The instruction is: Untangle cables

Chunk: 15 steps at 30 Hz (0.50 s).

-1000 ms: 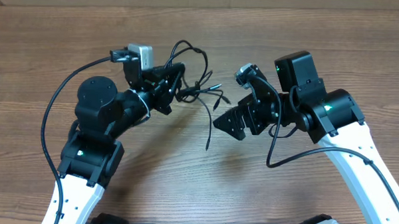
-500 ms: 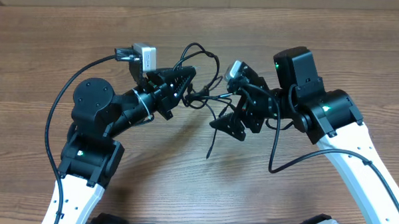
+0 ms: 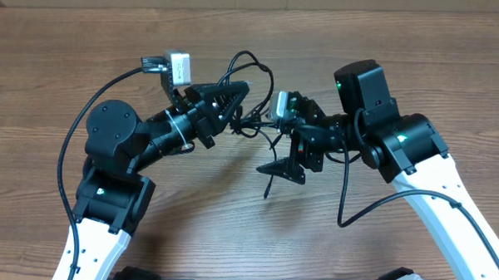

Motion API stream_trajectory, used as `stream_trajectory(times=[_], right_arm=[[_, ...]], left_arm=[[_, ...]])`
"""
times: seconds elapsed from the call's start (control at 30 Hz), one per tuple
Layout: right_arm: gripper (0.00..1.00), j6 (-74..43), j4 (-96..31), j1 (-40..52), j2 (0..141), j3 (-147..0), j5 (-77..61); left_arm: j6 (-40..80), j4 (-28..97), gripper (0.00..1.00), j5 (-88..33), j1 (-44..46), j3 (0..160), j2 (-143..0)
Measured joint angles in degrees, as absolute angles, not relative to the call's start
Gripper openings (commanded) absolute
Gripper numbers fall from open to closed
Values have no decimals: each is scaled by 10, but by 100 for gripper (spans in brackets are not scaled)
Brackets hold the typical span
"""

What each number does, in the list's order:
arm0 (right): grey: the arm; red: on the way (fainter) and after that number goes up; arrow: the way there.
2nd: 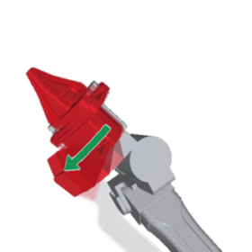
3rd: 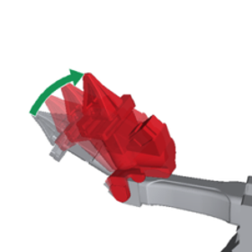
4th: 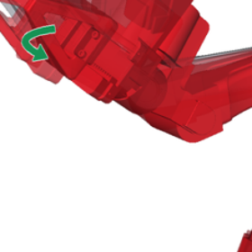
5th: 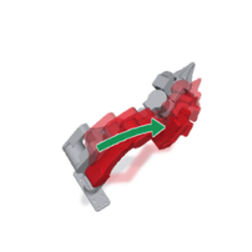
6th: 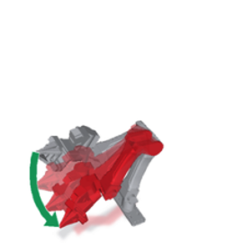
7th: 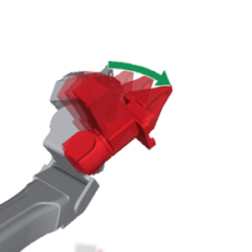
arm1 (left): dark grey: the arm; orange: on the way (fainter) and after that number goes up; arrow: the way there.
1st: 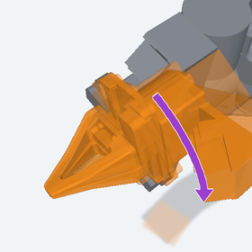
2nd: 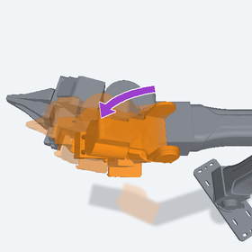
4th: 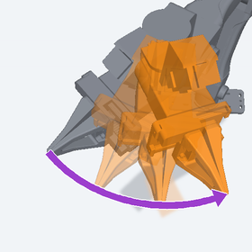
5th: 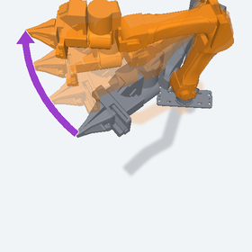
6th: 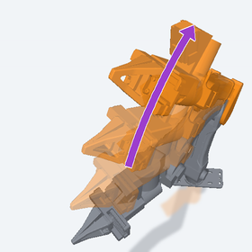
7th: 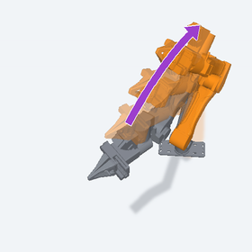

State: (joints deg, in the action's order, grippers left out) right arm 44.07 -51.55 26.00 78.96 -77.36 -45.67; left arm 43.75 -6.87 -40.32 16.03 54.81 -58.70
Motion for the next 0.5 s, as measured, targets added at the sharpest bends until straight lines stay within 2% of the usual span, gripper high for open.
stream_trajectory(times=[0.13,0.2,0.3,0.5], right_arm=[[99,455,-491,265,808,-774,-460],[96,460,-478,266,821,-774,-461],[78,465,-465,266,839,-774,-461],[76,466,-475,266,853,-774,-461]], left_arm=[[445,-69,4,-406,176,548,-587],[447,-69,4,-408,184,548,-587],[447,-71,4,-410,195,548,-587],[449,-79,4,-410,195,548,-587]])
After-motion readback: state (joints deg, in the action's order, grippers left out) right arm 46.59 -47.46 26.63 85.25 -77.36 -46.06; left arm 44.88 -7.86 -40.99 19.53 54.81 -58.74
